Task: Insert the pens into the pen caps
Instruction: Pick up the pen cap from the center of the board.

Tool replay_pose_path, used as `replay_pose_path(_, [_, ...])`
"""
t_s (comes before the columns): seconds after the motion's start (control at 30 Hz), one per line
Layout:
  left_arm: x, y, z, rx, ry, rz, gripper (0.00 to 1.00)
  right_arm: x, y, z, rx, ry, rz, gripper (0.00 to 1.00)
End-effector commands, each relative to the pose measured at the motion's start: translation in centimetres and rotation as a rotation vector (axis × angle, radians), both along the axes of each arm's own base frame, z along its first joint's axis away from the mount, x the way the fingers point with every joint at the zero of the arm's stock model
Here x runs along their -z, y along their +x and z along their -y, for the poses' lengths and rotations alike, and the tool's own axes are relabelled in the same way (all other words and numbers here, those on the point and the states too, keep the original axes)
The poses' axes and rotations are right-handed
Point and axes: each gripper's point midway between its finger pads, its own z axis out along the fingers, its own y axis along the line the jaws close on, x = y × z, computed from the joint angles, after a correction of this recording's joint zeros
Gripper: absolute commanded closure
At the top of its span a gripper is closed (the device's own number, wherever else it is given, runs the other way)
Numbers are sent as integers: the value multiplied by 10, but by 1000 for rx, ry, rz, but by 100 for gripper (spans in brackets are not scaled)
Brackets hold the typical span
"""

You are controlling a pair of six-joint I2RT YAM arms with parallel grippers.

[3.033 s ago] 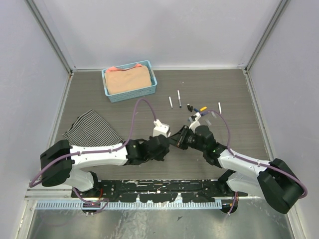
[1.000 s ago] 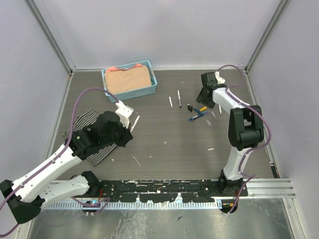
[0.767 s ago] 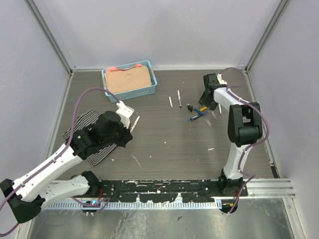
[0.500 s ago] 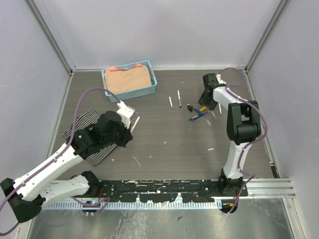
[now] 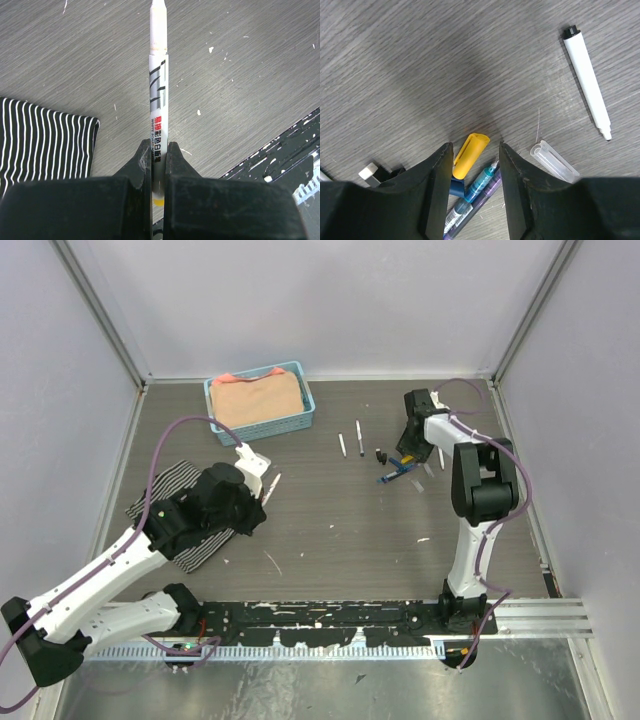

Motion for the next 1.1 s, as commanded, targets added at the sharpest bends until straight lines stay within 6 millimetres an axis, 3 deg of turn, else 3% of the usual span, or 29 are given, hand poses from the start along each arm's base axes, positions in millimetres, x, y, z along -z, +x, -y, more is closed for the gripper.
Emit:
replay_pose_path(0.0, [-13, 3, 2, 2, -17, 27, 100, -15, 19, -2, -17, 0, 53, 53])
replay_pose_path(0.37, [-13, 5, 1, -4, -12, 29, 100, 3, 15, -3, -46, 0, 5, 63])
replay_pose_path(0.63, [-11, 9, -5, -34, 16, 36, 100, 3, 17, -10, -67, 32, 15, 78])
replay_pose_path(0.83, [-10, 9, -5, -36, 19, 35, 100, -12, 26, -16, -85, 60, 81, 81])
replay_pose_path(1.07, [-9, 10, -6, -42, 24, 38, 100, -46, 30, -25, -122, 100, 178, 81])
